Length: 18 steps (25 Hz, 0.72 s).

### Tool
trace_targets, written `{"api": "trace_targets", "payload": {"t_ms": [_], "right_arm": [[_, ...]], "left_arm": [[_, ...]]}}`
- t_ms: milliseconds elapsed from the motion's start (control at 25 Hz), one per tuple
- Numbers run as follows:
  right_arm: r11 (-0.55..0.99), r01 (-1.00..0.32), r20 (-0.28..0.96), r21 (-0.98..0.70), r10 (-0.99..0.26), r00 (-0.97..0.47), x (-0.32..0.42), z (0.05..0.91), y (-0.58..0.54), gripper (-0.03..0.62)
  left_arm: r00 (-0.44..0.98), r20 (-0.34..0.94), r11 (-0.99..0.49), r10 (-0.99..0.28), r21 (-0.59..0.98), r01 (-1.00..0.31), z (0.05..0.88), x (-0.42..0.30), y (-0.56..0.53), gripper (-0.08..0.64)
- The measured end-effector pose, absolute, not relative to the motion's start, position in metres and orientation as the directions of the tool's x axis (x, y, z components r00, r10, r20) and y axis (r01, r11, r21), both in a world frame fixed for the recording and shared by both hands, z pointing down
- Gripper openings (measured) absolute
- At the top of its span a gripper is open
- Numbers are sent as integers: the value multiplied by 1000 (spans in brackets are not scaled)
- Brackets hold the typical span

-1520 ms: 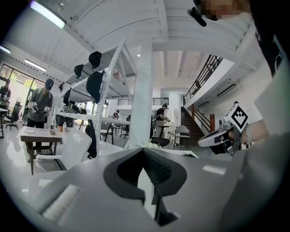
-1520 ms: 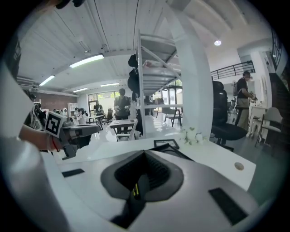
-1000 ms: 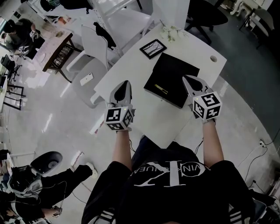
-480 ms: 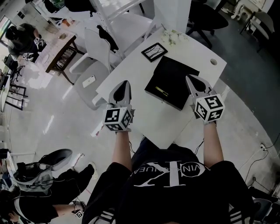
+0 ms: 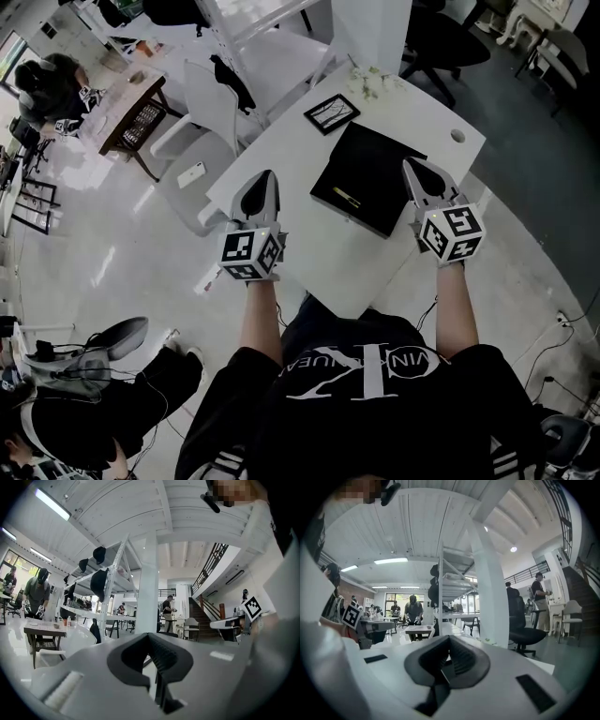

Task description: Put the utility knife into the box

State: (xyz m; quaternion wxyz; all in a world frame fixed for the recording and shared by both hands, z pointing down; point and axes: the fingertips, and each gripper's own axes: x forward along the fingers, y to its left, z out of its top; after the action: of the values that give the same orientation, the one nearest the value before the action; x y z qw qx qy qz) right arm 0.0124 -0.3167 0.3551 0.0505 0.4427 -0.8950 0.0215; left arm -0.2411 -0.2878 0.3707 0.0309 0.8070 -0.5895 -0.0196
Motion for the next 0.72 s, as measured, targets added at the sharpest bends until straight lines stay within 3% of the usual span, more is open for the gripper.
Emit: {"api": "trace_targets", "payload": {"t_ms": [720], "right_arm": [[595, -803, 58, 5, -802, -594, 20, 347, -316, 14]], "left_arm": [[285, -21, -286, -958, 61, -956, 359, -248, -285, 5]]}}
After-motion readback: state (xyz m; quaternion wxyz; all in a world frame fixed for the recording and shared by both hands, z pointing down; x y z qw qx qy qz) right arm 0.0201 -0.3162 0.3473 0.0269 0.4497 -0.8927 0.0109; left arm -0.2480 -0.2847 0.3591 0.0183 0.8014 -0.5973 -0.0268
